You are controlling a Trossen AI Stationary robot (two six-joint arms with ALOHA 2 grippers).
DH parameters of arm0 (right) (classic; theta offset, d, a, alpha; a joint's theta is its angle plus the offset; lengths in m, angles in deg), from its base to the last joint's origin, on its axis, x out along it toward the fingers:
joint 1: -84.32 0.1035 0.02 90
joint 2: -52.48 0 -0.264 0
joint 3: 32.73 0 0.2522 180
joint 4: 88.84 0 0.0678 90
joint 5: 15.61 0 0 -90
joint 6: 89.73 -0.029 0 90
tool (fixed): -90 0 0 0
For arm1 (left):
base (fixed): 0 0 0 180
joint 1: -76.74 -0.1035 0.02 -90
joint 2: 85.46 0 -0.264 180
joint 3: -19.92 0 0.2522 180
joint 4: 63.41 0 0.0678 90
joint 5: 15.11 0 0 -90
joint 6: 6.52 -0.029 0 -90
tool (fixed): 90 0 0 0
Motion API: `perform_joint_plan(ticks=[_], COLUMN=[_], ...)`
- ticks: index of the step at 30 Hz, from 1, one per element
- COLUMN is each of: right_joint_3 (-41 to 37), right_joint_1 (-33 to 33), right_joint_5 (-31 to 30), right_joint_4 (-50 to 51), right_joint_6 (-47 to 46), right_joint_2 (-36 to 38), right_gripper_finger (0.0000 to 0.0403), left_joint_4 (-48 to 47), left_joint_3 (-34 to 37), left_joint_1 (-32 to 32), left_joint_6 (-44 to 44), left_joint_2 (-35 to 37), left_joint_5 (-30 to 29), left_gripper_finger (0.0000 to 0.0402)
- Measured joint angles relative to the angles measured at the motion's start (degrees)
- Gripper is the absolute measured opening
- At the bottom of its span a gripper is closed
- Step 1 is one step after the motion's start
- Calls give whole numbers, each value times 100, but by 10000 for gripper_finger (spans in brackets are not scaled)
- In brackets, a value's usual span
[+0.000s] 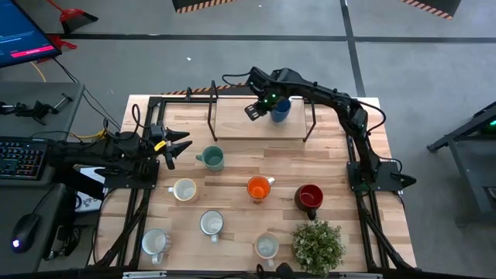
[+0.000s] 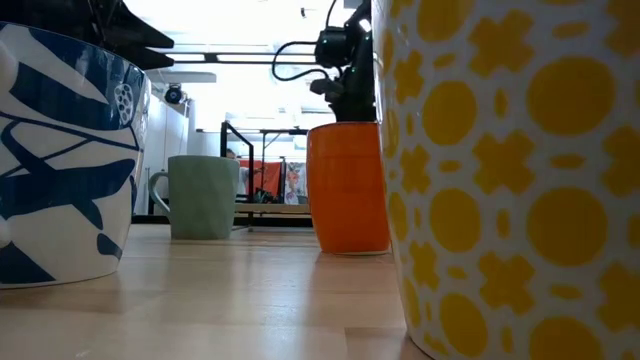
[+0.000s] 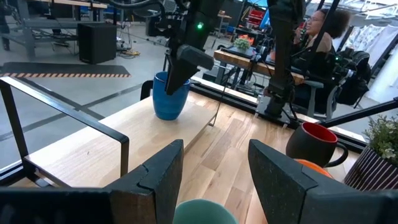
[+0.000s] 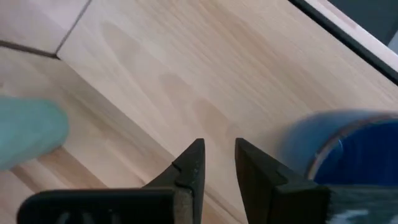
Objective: Place coffee mugs
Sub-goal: Put the blue mug on the shelf
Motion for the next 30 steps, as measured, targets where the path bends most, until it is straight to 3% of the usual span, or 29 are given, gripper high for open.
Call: perform_joint_plan(ticks=[30], right_joint_3=[-335], right_joint_1=[-168], right_joint_5=[-809], right_joint_4=[155], right_joint_6=[-101], right_joint_2=[-2], right_gripper_finger=[63], left_joint_4=[1], left_joint_3=[0], left_joint_1=[0], left_joint_6=[0], left_joint_2=[1], left_joint_5=[7], left_gripper_finger=[172])
